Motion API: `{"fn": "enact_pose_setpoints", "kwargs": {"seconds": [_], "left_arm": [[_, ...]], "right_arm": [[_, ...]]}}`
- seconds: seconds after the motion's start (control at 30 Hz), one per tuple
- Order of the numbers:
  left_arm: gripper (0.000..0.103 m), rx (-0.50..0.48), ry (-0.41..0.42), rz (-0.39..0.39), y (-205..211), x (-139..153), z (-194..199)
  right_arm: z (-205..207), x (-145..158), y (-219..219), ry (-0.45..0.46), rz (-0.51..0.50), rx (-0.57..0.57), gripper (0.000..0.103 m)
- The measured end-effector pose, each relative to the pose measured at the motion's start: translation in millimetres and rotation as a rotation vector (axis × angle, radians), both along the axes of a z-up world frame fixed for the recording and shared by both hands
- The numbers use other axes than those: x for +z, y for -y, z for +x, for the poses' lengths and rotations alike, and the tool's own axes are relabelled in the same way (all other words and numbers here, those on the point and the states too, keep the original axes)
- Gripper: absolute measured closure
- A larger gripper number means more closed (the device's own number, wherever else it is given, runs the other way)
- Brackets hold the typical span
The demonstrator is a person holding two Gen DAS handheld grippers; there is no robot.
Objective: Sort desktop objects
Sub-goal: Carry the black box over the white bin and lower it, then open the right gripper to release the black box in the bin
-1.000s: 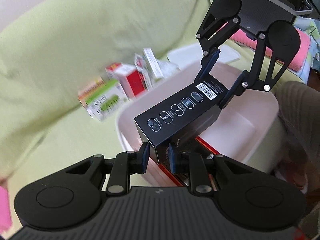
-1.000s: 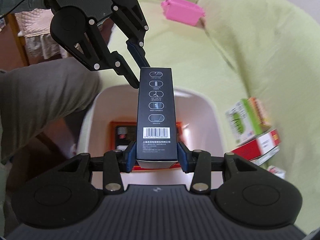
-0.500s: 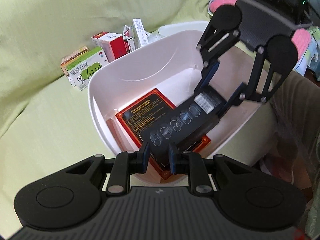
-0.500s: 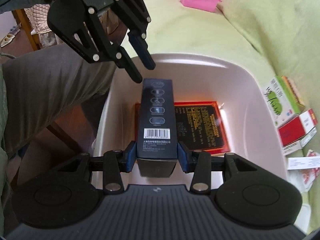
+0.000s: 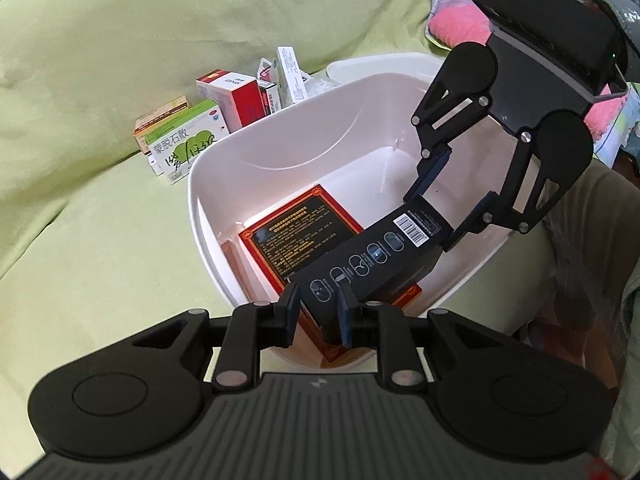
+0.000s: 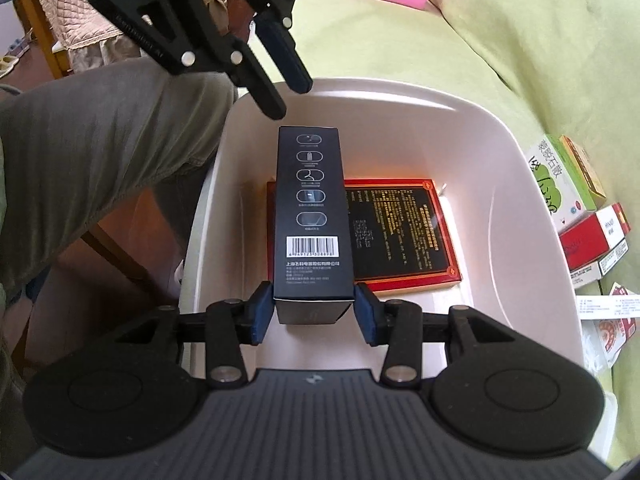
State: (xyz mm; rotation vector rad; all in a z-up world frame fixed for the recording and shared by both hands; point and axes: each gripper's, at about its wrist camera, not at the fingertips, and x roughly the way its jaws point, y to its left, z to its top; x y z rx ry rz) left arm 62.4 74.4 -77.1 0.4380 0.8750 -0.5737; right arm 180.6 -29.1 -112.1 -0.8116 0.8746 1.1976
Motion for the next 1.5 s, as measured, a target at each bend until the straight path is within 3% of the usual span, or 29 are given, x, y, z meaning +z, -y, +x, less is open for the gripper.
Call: {"fn": "enact_pose_setpoints", "kwargs": {"seconds": [0.37, 1.2, 1.27, 1.33, 1.5], "left_arm": [[0.078, 0.021, 0.0, 0.011, -3.8, 0.4, -0.4], [0.077, 0.02, -0.037, 0.005, 0.4, -11.1, 3.3], [0.074, 0.022, -0.035, 0.001, 0.8, -10.6, 2.7], [0.064, 0.025, -0.03, -0.006, 0.8, -9.3, 2.0], [0.063, 0.033, -0.022, -0.026, 2.0, -5.3, 0.1]], "right_arm": [[2.7, -3.5, -13.5, -0.028, 0.017, 0.065, 0.065], [-2.4, -6.2, -15.1, 0.008, 0.025, 0.023, 0.063], [-2.0, -2.2, -13.1, 0.002, 0.034, -0.004, 0.06], [-2.4, 3.6, -8.2, -0.004, 0.063, -0.046, 0.055], [-5.0, 16.8, 11.9, -0.024, 0.165, -0.225, 0.046]]}}
